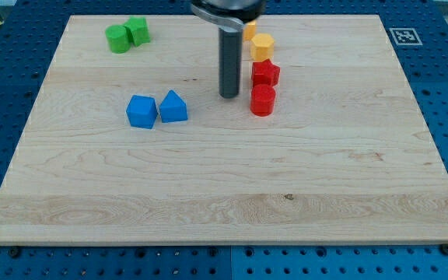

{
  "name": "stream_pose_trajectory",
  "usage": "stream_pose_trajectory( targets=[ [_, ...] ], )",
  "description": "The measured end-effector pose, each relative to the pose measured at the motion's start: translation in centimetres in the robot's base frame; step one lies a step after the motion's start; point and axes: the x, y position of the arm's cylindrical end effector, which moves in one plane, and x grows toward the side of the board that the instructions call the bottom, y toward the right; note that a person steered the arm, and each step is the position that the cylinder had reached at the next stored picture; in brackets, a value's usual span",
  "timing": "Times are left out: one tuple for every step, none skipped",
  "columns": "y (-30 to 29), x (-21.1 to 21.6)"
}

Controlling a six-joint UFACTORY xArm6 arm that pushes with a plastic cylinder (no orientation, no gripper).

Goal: Nudge red star and red circle a bit down

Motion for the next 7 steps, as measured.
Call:
stream_pose_trajectory(
  targets=[
    [-0.3, -6.3],
    [1.4, -7.5],
    [2.4, -4.9],
    [2.5, -2.6],
    [2.5, -3.4],
    [3.3, -5.2],
    [4.8, -4.6]
  ],
)
